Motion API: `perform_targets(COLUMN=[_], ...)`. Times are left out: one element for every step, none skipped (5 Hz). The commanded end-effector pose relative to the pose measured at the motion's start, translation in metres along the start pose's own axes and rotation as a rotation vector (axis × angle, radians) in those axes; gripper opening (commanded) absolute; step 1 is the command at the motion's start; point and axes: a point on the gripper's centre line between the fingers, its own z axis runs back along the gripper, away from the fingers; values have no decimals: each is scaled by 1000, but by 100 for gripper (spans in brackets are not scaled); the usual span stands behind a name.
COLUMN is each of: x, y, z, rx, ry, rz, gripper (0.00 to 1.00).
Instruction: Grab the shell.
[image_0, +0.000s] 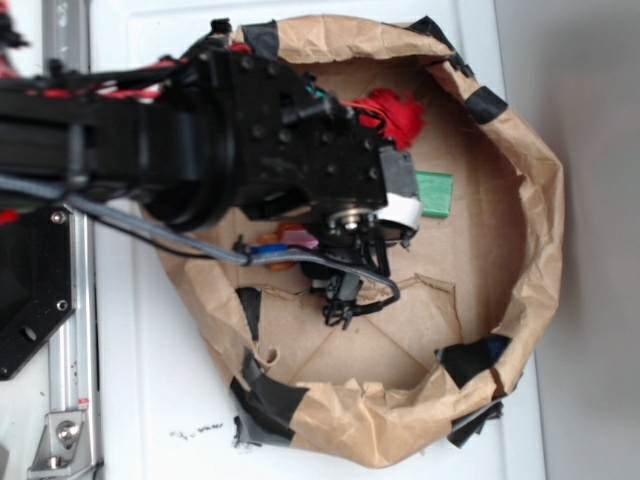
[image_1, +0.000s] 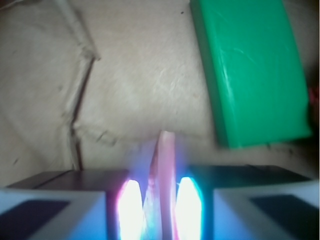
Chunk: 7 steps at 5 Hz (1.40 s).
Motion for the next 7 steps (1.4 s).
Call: perform_targets(x=[1,-16,-30,-40,-31,-24,-17], y=[5,2,0,11,26,25,19], z=[63,76,69,47,26,15,-2], rx=[14,0,6,23,24,29,40], ry=[-113,-126,-99,-45,-14,-9,-4], rz=[51,47,39,67,110,124,116], gripper=[100,100,100,100,100,100,100])
